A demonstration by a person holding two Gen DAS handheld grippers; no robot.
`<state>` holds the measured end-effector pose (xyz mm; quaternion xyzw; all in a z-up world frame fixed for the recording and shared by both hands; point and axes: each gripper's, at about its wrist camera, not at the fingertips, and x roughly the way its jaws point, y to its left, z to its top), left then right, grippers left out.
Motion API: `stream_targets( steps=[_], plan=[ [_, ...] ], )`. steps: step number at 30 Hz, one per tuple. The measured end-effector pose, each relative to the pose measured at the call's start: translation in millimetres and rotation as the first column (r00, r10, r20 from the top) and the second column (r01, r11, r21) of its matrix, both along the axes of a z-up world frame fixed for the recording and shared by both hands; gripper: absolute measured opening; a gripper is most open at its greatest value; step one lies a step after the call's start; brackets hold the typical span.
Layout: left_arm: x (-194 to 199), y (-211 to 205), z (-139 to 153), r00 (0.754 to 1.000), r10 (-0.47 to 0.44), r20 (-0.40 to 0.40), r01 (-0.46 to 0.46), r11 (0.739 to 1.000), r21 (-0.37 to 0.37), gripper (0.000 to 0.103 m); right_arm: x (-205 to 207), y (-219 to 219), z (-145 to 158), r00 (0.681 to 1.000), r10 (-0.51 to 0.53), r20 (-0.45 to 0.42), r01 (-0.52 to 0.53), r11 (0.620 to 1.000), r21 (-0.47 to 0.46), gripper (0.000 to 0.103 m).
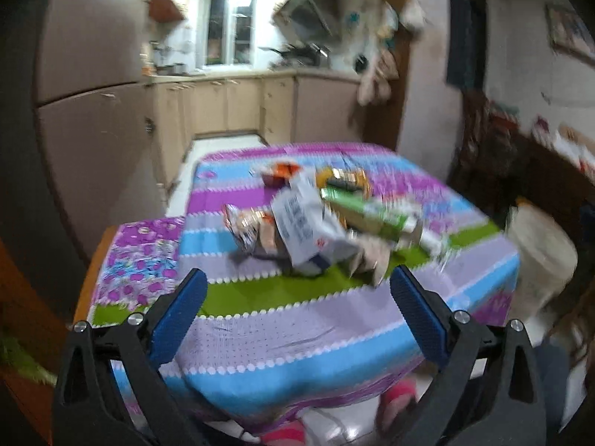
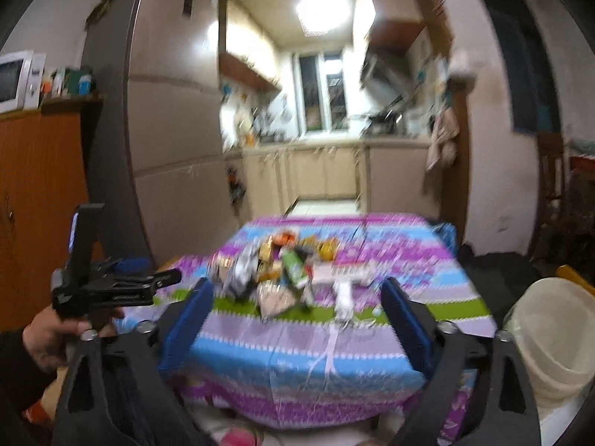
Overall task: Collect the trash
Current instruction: 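Grasp the white alcohol wipes pack with left tool while right grasps green toothpaste box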
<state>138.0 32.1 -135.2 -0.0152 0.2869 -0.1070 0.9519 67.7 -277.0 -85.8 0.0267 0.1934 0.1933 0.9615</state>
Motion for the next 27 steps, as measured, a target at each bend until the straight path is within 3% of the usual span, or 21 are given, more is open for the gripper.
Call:
stream_targets(
  steps=[2, 4, 7, 10, 13, 15, 18, 23, 27],
  plan=[
    [17, 10, -13, 0.993, -0.101, -0.058, 0.102, 0.995, 0.015, 0.093, 25, 4, -11, 0.997, 0.050, -0.055, -0.050, 0.999, -0.015, 0.064],
    [30, 20, -18, 0.990, -0.116, -0.083, 0.117, 0.993, 0.008, 0.092, 47, 13, -20, 0.993, 0.084, -0.087, -0.087, 0.996, -0.031, 0.060],
    [58, 35, -23, 0.988, -0.074, -0.135, 0.064, 0.995, -0.073, 0.090, 92, 31, -30, 0.982, 0.123, -0.140, -0.134, 0.988, -0.071, 0.060],
    [83, 33, -29, 0.977, -0.083, -0.197, 0.045, 0.981, -0.191, 0.084, 141, 51, -36, 0.967, 0.156, -0.201, -0.179, 0.978, -0.105, 0.058],
    [103, 17, -27, 0.969, -0.068, -0.238, 0.011, 0.972, -0.233, 0.084, 189, 74, -41, 0.943, 0.174, -0.283, -0.223, 0.963, -0.151, 0.055],
    [116, 9, -28, 0.968, -0.024, -0.250, -0.027, 0.979, -0.201, 0.084, 218, 84, -46, 0.927, 0.168, -0.334, -0.235, 0.957, -0.171, 0.051],
    [130, 5, -31, 0.953, -0.003, -0.302, -0.067, 0.972, -0.224, 0.084, 257, 92, -53, 0.897, 0.155, -0.414, -0.245, 0.954, -0.175, 0.047],
    [153, -6, -37, 0.938, 0.025, -0.347, -0.086, 0.983, -0.161, 0.084, 301, 112, -78, 0.820, 0.172, -0.545, -0.313, 0.933, -0.177, 0.044],
    [161, -4, -42, 0.937, 0.051, -0.346, -0.102, 0.986, -0.130, 0.082, 313, 124, -84, 0.807, 0.167, -0.566, -0.330, 0.923, -0.199, 0.040]
  ],
)
